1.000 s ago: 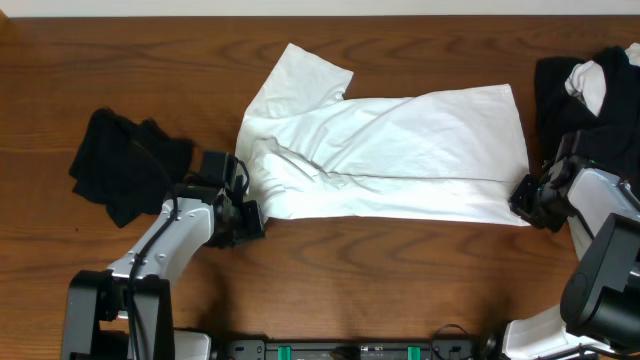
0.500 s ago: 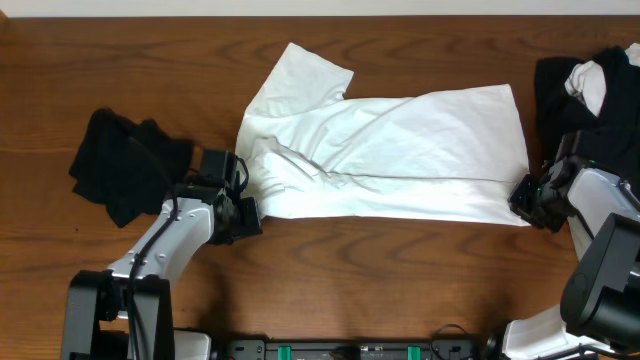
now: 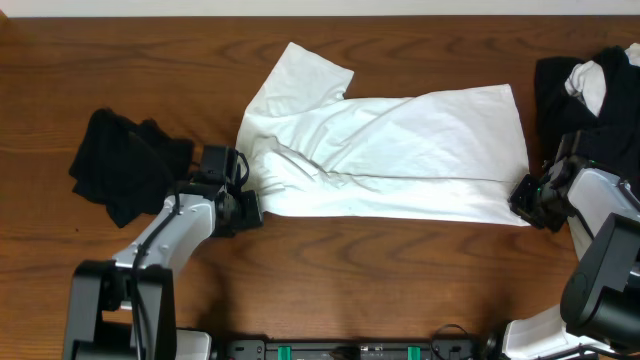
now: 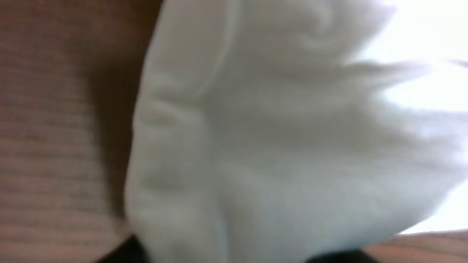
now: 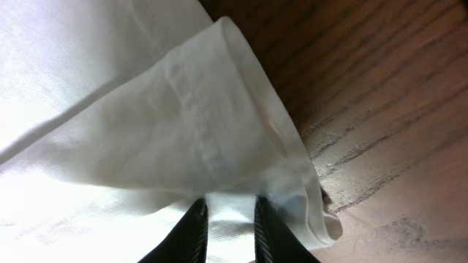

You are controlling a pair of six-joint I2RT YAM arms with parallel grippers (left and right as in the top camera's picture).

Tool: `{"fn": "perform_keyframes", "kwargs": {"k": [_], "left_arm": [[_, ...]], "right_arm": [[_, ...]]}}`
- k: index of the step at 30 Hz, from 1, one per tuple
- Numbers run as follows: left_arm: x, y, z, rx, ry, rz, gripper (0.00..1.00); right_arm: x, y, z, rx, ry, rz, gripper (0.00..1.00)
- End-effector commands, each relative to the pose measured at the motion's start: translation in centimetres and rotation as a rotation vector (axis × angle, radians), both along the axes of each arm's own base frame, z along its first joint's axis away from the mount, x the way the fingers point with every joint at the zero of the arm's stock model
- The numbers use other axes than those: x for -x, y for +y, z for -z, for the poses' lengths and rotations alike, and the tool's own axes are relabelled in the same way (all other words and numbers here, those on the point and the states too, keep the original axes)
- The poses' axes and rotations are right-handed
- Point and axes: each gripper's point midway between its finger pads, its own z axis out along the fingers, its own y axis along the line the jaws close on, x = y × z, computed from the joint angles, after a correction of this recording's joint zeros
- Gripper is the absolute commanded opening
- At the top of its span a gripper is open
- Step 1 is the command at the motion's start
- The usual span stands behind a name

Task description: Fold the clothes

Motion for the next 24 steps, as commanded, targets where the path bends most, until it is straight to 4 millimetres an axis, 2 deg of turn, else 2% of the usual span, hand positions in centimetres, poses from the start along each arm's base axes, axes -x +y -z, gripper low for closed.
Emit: {"fn": "perform_keyframes", "kwargs": {"k": [1, 3, 6, 8, 11, 14, 16, 18, 24], "left_arm": [[0.8, 0.0, 1.6, -0.007, 0.051, 0.014, 0.09], [0.5, 0.4, 1.4, -0.03, 0.033, 0.033, 0.06], [-0.6, 3.9, 0.4, -0.229, -0.019, -0.02, 0.06], [-1.5, 6.5, -1.3, -0.368, -0.068, -0.115, 0.06], [-3.4, 8.3, -4.6, -0.467, -0.19, -0.174, 0.07], [-4.9, 8.6, -7.3, -0.471, -0.312, -0.205, 0.12], [-5.5, 8.5, -8.6, -0.458, -0.366, -0.22, 0.22], [-5.5, 8.5, -8.9, -0.461, -0.374, -0.21, 0.26], [-4.5, 8.7, -8.2, -0.486, -0.318, -0.162, 0.26]], "right_arm": [[1.2, 0.6, 1.0, -0.009, 0.046, -0.021, 0.21], [1.2, 0.6, 1.0, -0.009, 0.047, -0.021, 0.21], [1.2, 0.6, 1.0, -0.009, 0.047, -0.021, 0.21], [1.2, 0.6, 1.0, -0.009, 0.046, -0.021, 0.21], [1.2, 0.6, 1.0, -0.008, 0.046, -0.021, 0.21], [1.2, 0.6, 1.0, -0.008, 0.045, -0.021, 0.21], [1.2, 0.6, 1.0, -0.008, 0.046, -0.021, 0.21], [1.2, 0.6, 1.0, -0.008, 0.046, -0.021, 0.2], [1.2, 0.6, 1.0, -0.008, 0.046, -0.021, 0.21]]}}
